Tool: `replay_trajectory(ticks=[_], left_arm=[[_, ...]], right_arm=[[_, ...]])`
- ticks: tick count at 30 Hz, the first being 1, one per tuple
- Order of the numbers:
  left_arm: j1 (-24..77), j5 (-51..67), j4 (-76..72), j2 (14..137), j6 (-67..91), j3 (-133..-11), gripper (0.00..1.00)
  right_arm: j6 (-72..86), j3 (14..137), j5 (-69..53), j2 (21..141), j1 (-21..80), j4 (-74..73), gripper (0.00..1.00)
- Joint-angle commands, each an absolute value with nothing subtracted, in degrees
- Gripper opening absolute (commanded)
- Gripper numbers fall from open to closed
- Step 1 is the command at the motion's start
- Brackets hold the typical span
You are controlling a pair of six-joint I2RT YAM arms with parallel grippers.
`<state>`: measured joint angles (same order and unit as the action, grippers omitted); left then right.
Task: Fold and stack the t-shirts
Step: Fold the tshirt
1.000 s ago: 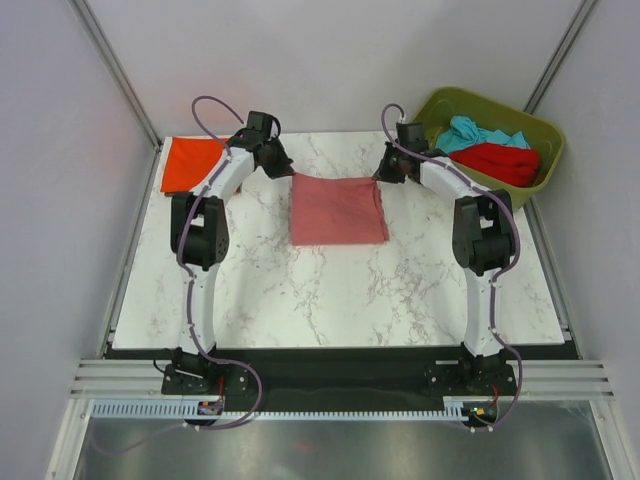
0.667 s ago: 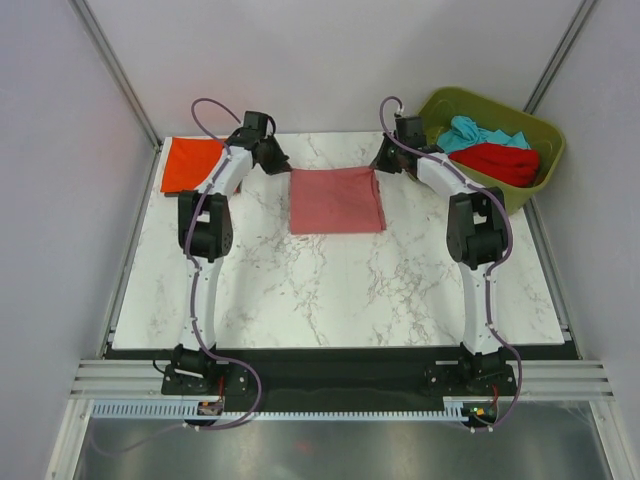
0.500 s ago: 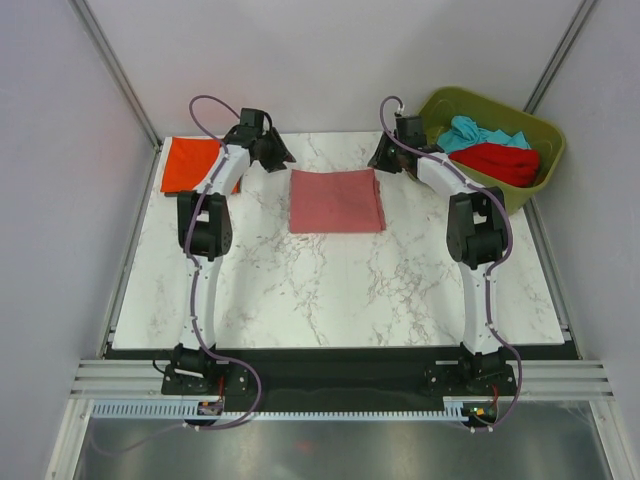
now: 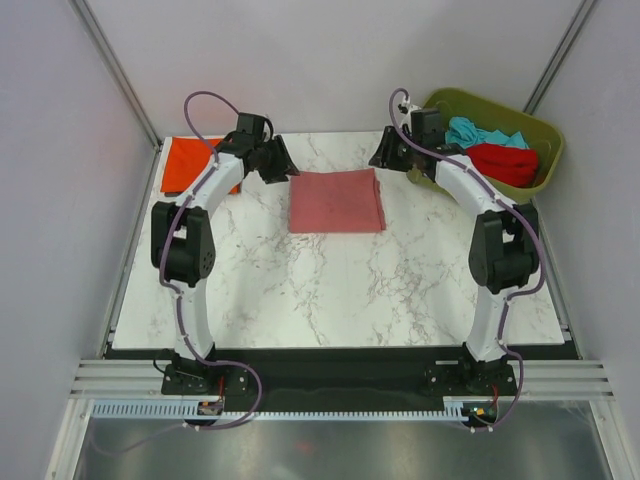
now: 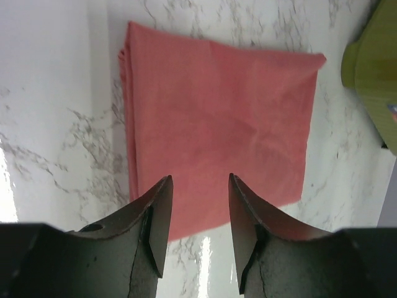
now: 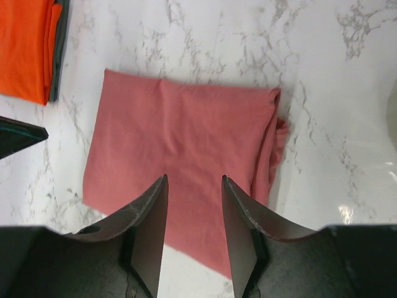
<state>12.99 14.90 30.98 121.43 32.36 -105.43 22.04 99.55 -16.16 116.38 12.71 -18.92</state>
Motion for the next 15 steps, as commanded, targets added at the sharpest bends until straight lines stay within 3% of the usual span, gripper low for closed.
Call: replay_trajectory(ticks=[1,6,15], left_arm=[[15.81,12.75,27.96,114.71,28.65,-98.29,0.48],[16.26,15.03,23.21,115.57,30.67,-92.99,0.49],[14.50,16.61,22.76,127.96,31.82,-103.79,0.49]], right_arm=[[16.80,93.53,-19.08,111.10,14.76,-19.95,0.48],[13.98,86.16,-14.34,107.94,16.96,-20.74,0.48],[11.70,77.35,-7.65,108.80,17.58,-16.70,0.52]])
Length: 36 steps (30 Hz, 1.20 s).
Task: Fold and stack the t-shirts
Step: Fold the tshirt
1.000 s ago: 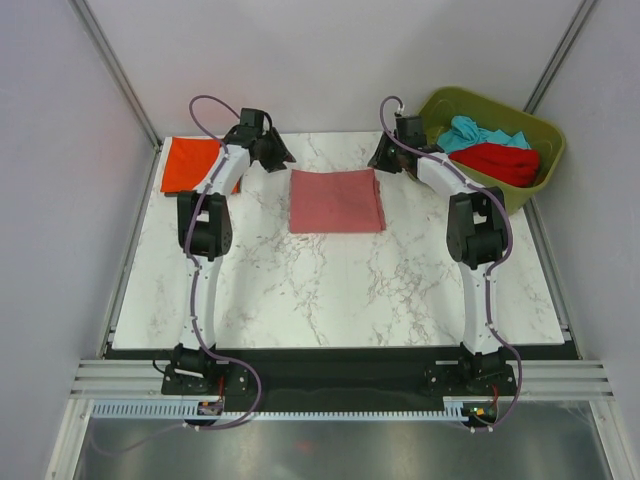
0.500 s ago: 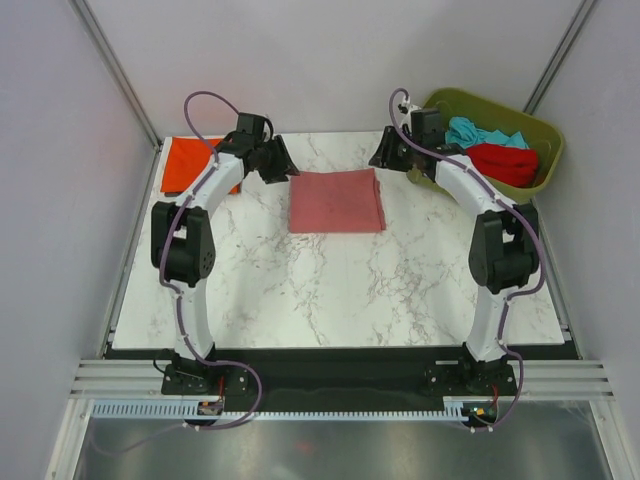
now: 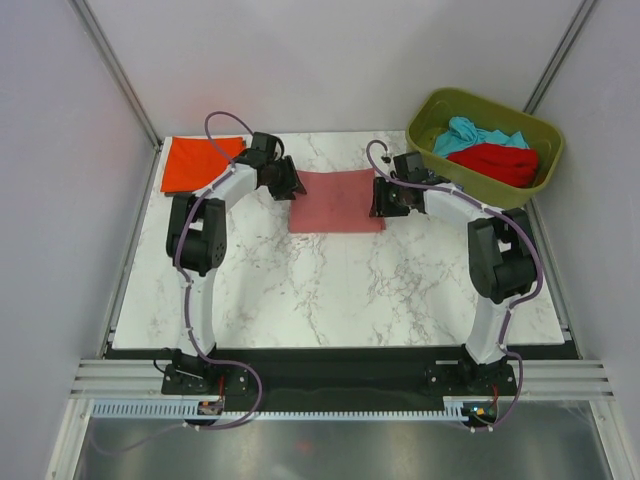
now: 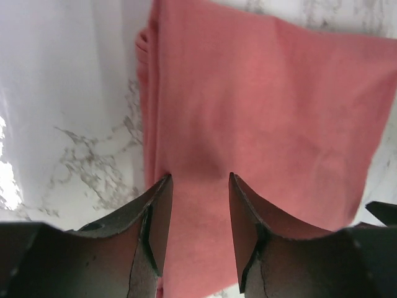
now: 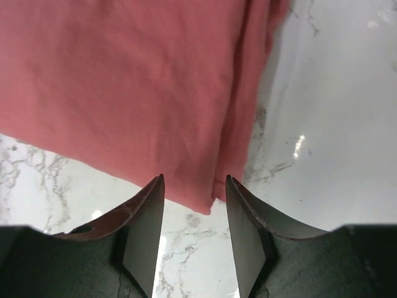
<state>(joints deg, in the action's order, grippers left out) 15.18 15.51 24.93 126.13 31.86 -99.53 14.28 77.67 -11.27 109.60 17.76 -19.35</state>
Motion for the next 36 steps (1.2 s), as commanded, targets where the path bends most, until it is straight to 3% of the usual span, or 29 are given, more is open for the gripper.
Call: replay_trajectory(ticks=[1,14,20,25,30,36], left_arm=[[14.41,16.26,22.68,128.40,32.08,-104.06,0.49],[14.24,14.06,22.68,132.01,30.94,-103.01,0.51],[13.80,11.01,22.76,130.35,31.90,-99.08,0.51],[13.89,5.10,22.06,118.93,31.30,-92.64,0.55],[13.89,8.08,22.06,108.92,29.36,-89.04,0.63],[14.06,14.23,20.04,107.93,28.74,-78.94,0.63]], right_arm=[[11.52,77.08,-6.78,109.16,17.58,-16.35,0.54],[13.09,73.92,-10.98,114.08,17.49,-11.60,0.55],[16.78,68.65,-14.58,112.33,16.53,-7.83,0.35],[17.93,64.87,-16.61,108.73,16.52,-4.84,0.28],[18.63,63.99,-18.81,108.11,16.44,-4.13,0.29],[19.25,60.21,-21.18,106.00,15.56,-1.85,0.40]])
